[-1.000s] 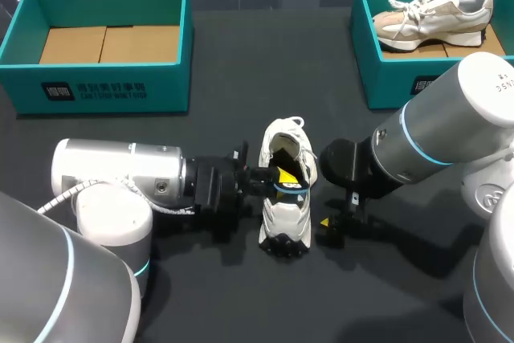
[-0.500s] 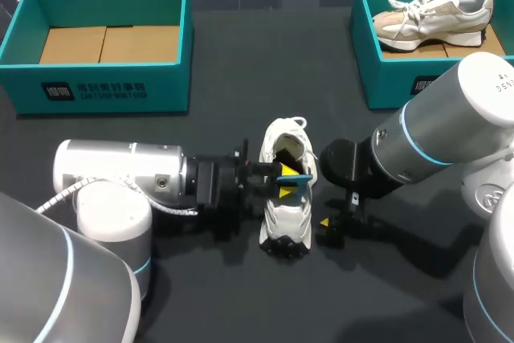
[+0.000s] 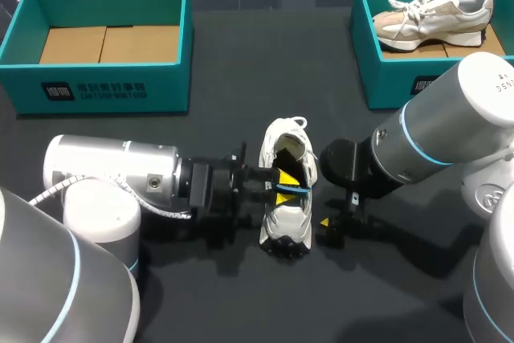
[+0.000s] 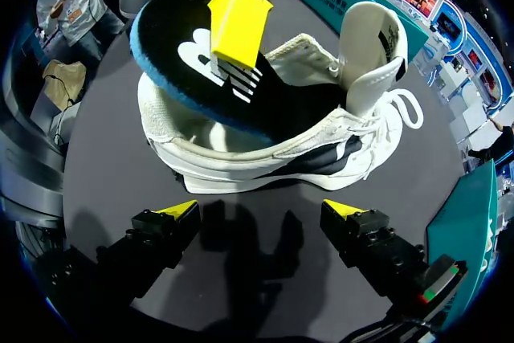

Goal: Take the shoe out of the shoebox, open the shoe tongue, remove and reinsert the insole, then place the shoe into the shoebox

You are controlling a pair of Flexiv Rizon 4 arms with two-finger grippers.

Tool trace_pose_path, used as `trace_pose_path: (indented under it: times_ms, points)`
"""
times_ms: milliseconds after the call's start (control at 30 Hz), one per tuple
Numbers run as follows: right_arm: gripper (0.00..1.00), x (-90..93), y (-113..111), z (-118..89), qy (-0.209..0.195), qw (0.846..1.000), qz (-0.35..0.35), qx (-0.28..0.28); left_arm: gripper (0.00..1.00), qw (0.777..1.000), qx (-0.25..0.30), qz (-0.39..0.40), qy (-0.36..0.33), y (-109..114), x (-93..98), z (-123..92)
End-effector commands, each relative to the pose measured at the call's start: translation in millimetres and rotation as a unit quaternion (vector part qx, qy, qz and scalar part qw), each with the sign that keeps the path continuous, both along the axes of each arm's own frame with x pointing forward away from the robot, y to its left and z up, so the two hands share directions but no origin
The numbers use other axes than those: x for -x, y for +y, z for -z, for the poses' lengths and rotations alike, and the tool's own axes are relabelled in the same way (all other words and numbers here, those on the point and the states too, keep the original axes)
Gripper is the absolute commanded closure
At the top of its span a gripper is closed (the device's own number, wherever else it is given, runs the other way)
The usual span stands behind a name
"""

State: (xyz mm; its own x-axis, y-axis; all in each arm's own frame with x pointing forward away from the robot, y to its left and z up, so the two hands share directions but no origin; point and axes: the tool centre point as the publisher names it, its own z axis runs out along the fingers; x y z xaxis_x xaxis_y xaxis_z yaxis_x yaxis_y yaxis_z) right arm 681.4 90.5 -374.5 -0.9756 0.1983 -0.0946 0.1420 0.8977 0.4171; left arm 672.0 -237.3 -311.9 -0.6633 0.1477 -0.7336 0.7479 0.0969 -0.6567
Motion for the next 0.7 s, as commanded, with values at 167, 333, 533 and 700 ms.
trace_pose_path:
  times_ms: [167,333,533,700]
  points:
    - [0.0,1.7,0,0,-0.001,1.0,0.0,0.0,1.0,0.999,-0.024,0.022,-0.033,-4,-2.0,10]
    - [0.0,1.7,0,0,-0.001,1.0,0.0,0.0,1.0,0.997,-0.032,0.03,-0.063,-8,-9.5,21]
    - [0.0,1.7,0,0,-0.001,1.0,0.0,0.0,1.0,0.993,-0.047,0.03,-0.1,-9,-20.6,30]
    - [0.0,1.7,0,0,-0.001,1.0,0.0,0.0,1.0,0.992,-0.058,0.016,-0.112,-7,-32.9,35]
